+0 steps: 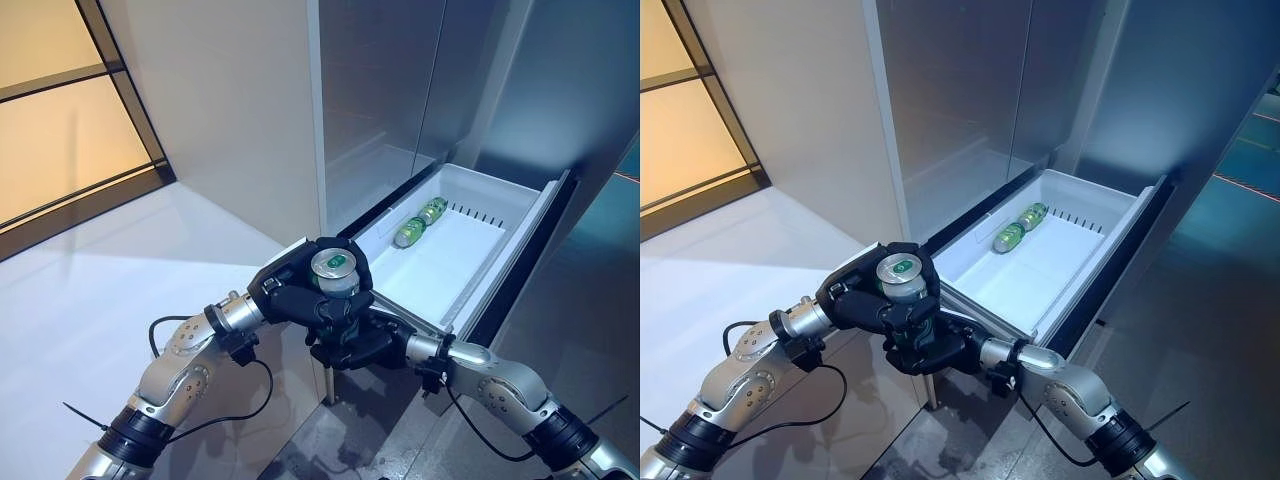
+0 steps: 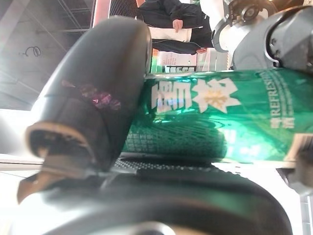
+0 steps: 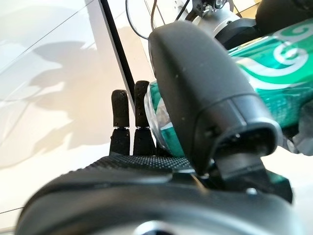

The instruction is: Put drinks into fridge and close the fridge

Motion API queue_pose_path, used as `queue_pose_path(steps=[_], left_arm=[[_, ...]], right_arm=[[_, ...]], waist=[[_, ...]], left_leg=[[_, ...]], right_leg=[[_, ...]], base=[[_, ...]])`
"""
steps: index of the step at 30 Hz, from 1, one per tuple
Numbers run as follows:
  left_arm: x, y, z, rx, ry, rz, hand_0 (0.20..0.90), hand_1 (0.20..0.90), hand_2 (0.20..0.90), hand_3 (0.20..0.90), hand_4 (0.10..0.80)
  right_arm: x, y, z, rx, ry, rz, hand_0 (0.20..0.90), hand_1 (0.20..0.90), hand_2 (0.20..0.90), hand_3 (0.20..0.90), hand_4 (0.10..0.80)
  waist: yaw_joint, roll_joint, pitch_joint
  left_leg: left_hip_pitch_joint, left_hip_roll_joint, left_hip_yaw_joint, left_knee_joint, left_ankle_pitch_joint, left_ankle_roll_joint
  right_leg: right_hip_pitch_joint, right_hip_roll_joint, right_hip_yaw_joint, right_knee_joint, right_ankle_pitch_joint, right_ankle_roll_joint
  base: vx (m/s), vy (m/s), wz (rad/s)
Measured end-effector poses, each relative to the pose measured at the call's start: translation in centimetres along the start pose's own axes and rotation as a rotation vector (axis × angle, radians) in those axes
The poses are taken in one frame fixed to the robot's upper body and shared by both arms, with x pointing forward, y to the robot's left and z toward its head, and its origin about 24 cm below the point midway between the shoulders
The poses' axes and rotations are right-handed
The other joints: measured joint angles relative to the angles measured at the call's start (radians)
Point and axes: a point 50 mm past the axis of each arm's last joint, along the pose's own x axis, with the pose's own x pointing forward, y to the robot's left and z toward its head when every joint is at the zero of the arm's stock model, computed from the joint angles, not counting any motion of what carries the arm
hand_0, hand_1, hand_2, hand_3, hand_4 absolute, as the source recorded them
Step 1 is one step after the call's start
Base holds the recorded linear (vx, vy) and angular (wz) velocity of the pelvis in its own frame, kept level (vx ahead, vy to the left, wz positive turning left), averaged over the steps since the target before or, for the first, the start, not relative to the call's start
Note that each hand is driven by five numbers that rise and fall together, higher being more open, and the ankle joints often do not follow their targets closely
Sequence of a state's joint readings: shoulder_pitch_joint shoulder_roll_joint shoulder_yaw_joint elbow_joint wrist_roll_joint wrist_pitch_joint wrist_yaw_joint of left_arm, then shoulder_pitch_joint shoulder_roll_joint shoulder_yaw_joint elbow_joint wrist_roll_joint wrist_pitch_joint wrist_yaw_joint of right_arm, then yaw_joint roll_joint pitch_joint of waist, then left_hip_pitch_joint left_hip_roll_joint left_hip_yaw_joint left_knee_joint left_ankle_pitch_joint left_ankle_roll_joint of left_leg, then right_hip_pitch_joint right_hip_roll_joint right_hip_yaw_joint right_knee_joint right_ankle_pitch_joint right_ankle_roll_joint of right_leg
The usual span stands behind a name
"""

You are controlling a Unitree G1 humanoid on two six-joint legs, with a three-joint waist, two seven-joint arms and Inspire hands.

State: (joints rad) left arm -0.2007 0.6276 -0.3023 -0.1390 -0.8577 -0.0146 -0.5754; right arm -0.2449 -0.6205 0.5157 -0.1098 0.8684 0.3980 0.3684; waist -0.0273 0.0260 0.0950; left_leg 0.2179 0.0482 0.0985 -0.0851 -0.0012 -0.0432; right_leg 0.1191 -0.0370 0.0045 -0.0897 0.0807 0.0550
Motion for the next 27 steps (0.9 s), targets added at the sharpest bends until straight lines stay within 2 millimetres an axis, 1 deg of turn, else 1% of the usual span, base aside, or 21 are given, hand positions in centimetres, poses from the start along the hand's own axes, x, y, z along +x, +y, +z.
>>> queue_pose_path(steps=[4,5,6,13,16,19,20,22,27], left_arm=[[0.0,0.0,0.0,0.001,0.001,0.0,0.307,0.307,0.307,0.208,0.108],[0.0,0.0,0.0,0.001,0.001,0.0,0.436,0.436,0.436,0.359,0.259],[0.0,0.0,0.0,0.002,0.002,0.0,0.9,0.9,0.9,0.9,0.8],[0.0,0.2,0.0,0.008,-0.001,0.033,0.9,0.9,0.9,0.9,0.8],[0.2,0.2,0.3,0.019,-0.053,0.071,0.9,0.9,0.9,0.9,0.8],[0.4,0.1,1.0,0.043,-0.16,0.113,0.9,0.9,0.9,0.9,0.8],[0.5,0.1,1.5,0.052,-0.225,0.131,0.9,0.9,0.9,0.9,0.8],[0.5,0.0,2.1,0.059,-0.294,0.144,0.9,0.9,0.9,0.9,0.8],[0.7,-0.7,4.5,0.058,-0.506,0.198,0.9,0.9,0.9,0.9,0.8]], right_arm=[[0.0,0.0,0.0,0.0,0.0,-0.002,0.3,0.3,0.3,0.2,0.1],[0.0,0.0,0.0,0.0,0.001,-0.003,0.3,0.3,0.3,0.2,0.1],[0.0,0.0,0.0,0.0,0.001,-0.003,0.3,0.3,0.3,0.2,0.1],[0.0,-0.3,0.0,-0.005,0.002,-0.051,0.3,0.3,0.3,0.2,0.1],[0.2,-0.4,0.7,-0.021,-0.011,-0.071,0.3,0.3,0.3,0.2,0.1],[0.3,-0.7,1.3,-0.039,-0.026,-0.106,0.3,0.3,0.3,0.2,0.1],[0.3,-0.9,1.5,-0.043,-0.029,-0.13,0.3,0.3,0.3,0.2,0.1],[0.2,-1.1,1.6,-0.05,-0.031,-0.156,0.3,0.3,0.3,0.2,0.1],[0.0,-2.1,1.7,-0.06,-0.039,-0.27,0.3,0.3,0.3,0.2,0.1]], waist=[[0.0,0.0,0.0],[0.0,0.0,0.0],[0.0,0.0,0.0],[-0.001,0.0,0.0],[-0.001,-0.002,0.001],[0.0,-0.008,0.003],[0.004,-0.011,0.004],[0.008,-0.016,0.006],[0.026,-0.032,0.014]], left_leg=[[0.0,0.0,0.0,0.0,0.0,0.0],[0.0,0.0,0.0,0.0,0.0,0.0],[0.0,0.0,0.0,0.0,0.0,0.0],[0.0,0.0,0.001,0.0,0.0,0.0],[0.0,0.0,0.001,0.0,0.0,0.0],[0.0,0.0,0.001,0.0,0.0,0.0],[-0.001,0.0,0.001,0.0,0.0,0.0],[-0.001,0.0,0.001,0.0,0.0,0.0],[-0.002,0.0,0.0,0.0,0.0,0.0]], right_leg=[[0.0,0.0,0.0,0.0,0.0,0.0],[0.0,0.0,0.0,0.0,0.0,0.0],[0.0,0.0,0.0,0.0,0.0,0.0],[0.0,0.0,0.001,0.001,0.0,0.0],[0.0,0.0,0.001,0.003,0.0,0.0],[-0.001,0.0,0.001,0.005,0.001,-0.001],[-0.001,0.0,0.001,0.005,0.001,0.0],[-0.001,0.0,0.001,0.005,0.001,0.0],[-0.002,0.0,0.0,0.005,0.001,-0.001]], base=[[0.0,0.0,0.0],[0.0,0.0,0.0],[0.0,0.0,0.0],[0.0,0.0,0.0],[-0.024,-0.01,0.0],[-0.013,-0.006,0.0],[0.0,0.0,0.0],[0.0,0.0,0.0],[0.0,0.0,0.0]])
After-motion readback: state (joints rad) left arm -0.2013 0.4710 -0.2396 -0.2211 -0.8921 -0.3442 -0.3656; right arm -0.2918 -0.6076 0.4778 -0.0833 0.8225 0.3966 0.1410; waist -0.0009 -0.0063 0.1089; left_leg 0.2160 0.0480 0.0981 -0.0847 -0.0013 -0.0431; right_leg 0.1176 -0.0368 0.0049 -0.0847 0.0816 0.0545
